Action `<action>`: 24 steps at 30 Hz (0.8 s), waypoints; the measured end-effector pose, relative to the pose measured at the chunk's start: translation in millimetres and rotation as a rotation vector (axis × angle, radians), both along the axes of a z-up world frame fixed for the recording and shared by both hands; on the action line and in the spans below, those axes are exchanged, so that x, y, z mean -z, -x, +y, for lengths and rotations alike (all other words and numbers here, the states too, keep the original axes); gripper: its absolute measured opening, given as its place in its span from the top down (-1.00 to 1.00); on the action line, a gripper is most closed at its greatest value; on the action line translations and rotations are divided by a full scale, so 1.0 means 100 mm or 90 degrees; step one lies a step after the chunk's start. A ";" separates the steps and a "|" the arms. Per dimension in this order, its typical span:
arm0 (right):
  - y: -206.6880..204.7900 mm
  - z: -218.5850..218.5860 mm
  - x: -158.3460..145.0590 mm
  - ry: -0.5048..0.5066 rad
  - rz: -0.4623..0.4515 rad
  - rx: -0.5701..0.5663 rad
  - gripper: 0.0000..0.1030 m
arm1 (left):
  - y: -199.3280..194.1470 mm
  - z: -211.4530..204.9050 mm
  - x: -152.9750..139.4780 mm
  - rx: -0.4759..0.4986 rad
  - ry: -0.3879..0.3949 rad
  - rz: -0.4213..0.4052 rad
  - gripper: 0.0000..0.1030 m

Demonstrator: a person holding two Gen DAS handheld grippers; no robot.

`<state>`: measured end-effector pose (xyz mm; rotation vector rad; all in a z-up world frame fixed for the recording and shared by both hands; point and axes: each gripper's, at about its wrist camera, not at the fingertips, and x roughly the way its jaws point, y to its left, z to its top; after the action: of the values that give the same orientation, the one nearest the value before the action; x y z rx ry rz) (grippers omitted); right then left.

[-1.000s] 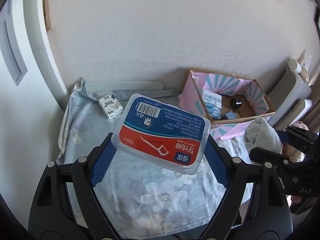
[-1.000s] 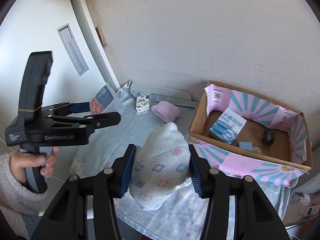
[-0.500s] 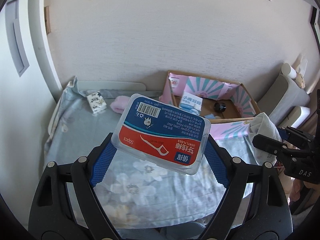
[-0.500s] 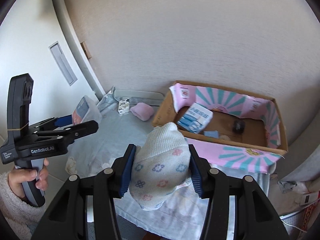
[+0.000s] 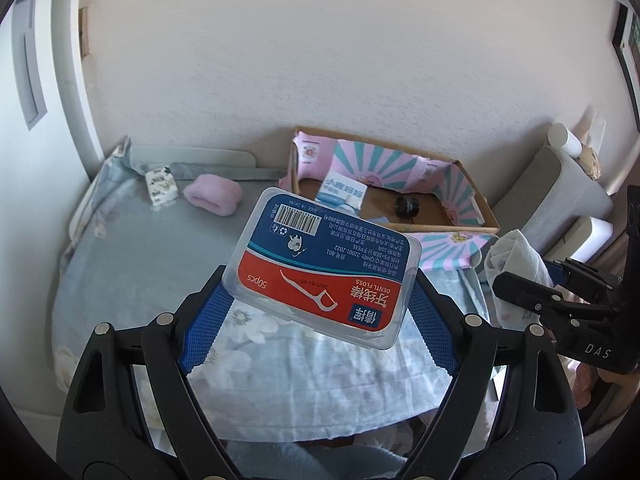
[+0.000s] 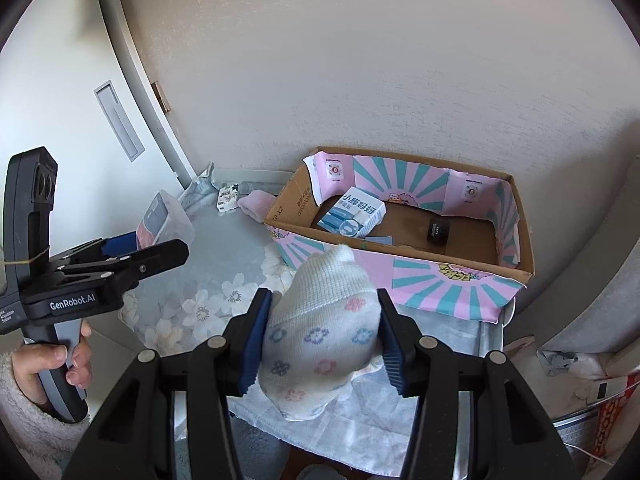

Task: Organize objects
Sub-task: 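Carry the floss case and white sock toward the cardboard box with both tools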

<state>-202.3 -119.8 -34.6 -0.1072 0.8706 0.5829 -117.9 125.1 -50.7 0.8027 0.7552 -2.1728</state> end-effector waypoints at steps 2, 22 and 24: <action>0.00 -0.03 -0.01 -0.003 0.001 0.003 0.09 | 0.03 0.02 -0.01 0.004 0.000 -0.001 -0.63; -0.55 -0.08 -0.11 0.009 0.015 0.038 0.09 | 0.51 -0.51 -0.21 0.040 0.003 -0.009 -0.63; -0.65 -0.07 -0.15 0.013 0.012 0.040 0.09 | 0.60 -0.63 -0.23 0.047 0.004 -0.013 -0.63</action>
<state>-137.8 -126.7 -19.2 -0.0924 0.8960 0.5170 -177.6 62.2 -27.4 0.8612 0.7184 -2.2281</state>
